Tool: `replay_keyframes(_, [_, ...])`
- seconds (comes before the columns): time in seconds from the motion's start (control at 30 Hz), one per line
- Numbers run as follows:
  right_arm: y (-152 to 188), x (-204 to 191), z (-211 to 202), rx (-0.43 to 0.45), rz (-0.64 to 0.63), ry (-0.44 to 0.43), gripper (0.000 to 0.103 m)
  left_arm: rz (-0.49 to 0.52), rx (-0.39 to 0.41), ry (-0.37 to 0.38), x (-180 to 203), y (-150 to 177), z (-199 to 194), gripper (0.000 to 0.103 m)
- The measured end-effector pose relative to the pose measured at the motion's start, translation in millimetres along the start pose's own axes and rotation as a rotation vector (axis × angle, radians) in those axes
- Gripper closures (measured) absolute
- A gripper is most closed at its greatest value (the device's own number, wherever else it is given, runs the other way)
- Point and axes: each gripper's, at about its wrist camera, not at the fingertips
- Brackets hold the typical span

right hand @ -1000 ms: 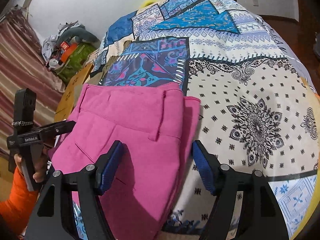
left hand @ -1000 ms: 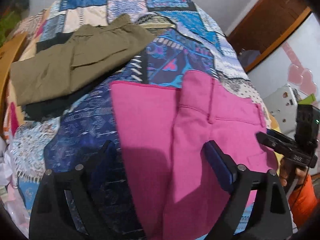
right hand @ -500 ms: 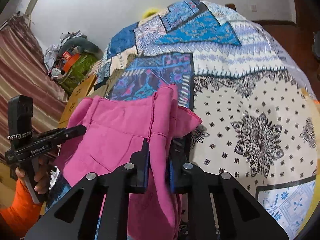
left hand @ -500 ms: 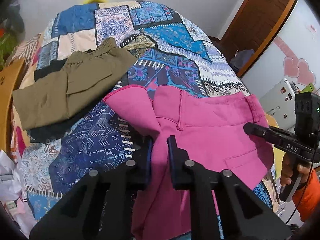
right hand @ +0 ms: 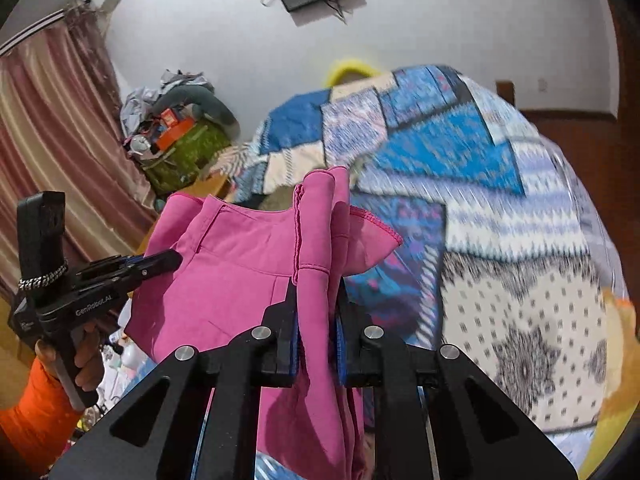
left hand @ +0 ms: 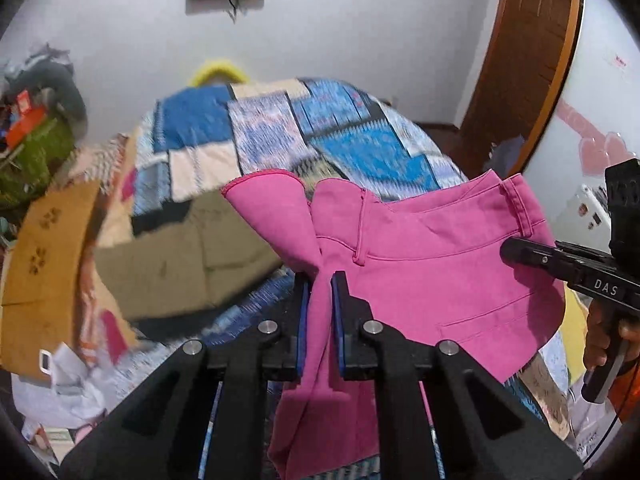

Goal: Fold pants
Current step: 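Grasp the folded pink pants with both tools and lift them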

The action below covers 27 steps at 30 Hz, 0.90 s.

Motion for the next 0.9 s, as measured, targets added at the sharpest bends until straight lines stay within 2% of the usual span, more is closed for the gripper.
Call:
replay_keyframes(0.23, [-35.7,-32.6,19.5,0.040,-0.045,-0.021,0.091,-0.005,0.088,-0.061,-37.6,-25.6,-19.0,0.092])
replay_keyframes(0.43, [-64.6,-60.4,57.6,0.032,-0.070,-0.039,0.091,-0.022,0.113,-0.115,-77.3,-34.8,-17.1,0.093])
replay_keyframes(0.67, [-85.5,-87.9,120.4,-0.013,-0.097,-0.063,0.091,-0.084,0.084,-0.168,-138.7,-43.7,7.9,0.093])
replay_keyframes(0.9, [-98.4,-108.5,197.0,-0.096,-0.148,-0.059,0.091,-0.159,0.022,-0.216,-194.9,-41.5,52.4,0.093])
Point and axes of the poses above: each gripper's, at about its wrist camera, not at the fingertips, and z roughly the way its jaws point, x to its right, y to its underside, and after that the axes turned 8 degrees about y, right-handed
